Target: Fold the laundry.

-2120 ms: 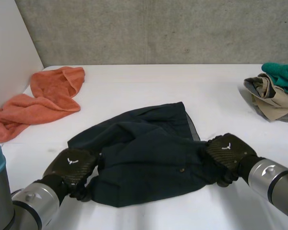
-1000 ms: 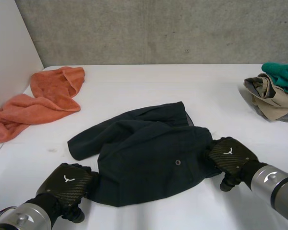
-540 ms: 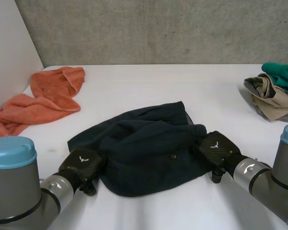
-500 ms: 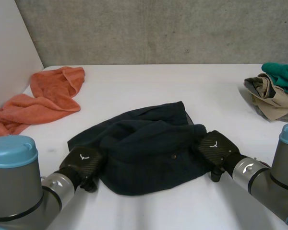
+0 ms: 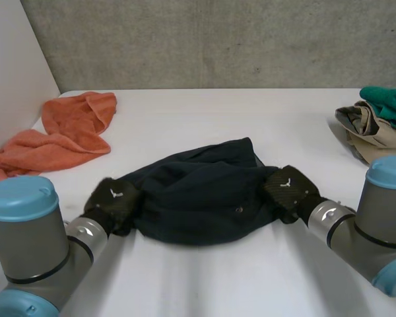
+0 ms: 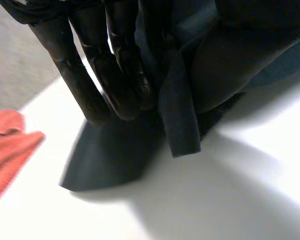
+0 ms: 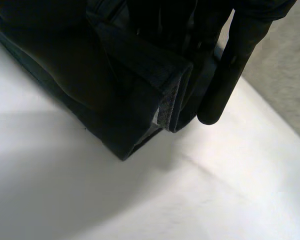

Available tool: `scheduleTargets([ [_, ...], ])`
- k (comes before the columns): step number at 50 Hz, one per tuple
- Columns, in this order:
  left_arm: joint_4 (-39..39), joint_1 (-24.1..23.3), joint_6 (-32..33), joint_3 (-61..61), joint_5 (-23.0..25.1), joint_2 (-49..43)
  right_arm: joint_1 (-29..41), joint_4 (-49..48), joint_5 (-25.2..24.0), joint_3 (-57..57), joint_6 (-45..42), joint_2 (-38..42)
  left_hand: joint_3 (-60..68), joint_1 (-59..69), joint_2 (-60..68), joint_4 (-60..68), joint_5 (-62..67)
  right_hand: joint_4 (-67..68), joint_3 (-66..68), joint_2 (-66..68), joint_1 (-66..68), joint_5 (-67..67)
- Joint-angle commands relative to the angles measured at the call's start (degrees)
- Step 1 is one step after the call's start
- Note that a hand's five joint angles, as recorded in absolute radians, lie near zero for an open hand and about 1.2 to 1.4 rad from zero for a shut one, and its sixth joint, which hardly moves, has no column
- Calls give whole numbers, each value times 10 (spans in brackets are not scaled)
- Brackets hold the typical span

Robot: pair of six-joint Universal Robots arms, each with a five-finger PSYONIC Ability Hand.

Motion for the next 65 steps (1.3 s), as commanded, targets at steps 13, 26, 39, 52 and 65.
scheduleTargets([
  [13,-13,-9,-7,204,-30,326,-8,246,38,-275,137,-286,120,149,116,114,130,116,121,127,155,149],
  [26,-113,-11,-7,402,-12,208,-6,299,70,-405,177,-255,120,149,116,114,130,116,121,127,155,149],
  [39,-24,1,-3,630,30,-180,45,129,258,-451,164,18,120,149,116,114,130,116,121,127,155,149],
  [52,132,-13,-55,795,60,-354,74,-49,335,-526,72,157,-580,-551,-584,-586,-570,-584,-579,-573,-545,-551],
  [65,126,-20,-63,425,21,-157,51,91,209,-273,66,-5,-578,-549,-582,-584,-568,-584,-579,-573,-545,-551],
])
